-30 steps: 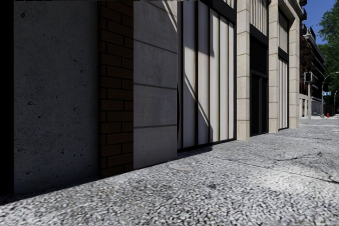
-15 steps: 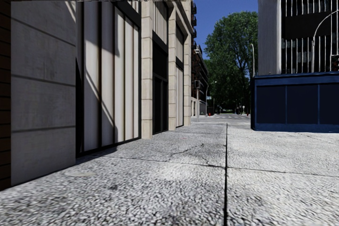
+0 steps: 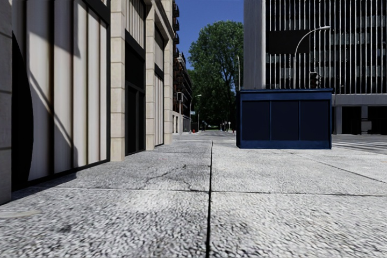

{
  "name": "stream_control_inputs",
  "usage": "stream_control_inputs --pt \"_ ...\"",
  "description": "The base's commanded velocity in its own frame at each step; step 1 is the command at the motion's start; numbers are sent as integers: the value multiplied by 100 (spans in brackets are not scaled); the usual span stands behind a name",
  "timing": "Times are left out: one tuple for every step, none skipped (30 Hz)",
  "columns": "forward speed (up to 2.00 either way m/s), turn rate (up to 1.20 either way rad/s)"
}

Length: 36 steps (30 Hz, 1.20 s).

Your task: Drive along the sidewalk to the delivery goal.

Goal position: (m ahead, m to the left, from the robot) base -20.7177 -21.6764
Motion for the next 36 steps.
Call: stream_control_inputs --pt "99 0" --pt "99 0" --pt "99 0" --pt "99 0" --pt "99 0" --pt "99 0" --pt "99 0" --pt "99 0" --pt "99 0" --pt "99 0" --pt "99 0" --pt "99 0" --pt "100 0" --pt "100 0" --pt "100 0" --pt "100 0" --pt "100 0" --pt "100 0" --pt "100 0" --pt "100 0" --pt "100 0" --pt "100 0" --pt "100 0" --pt "100 0" --pt "100 0" --pt "100 0" --pt "100 0" --pt "100 0" --pt "100 0" --pt "100 0" --pt "100 0" --pt "100 0" --pt "100 0" --pt "100 0" --pt "100 0" --pt "100 0"
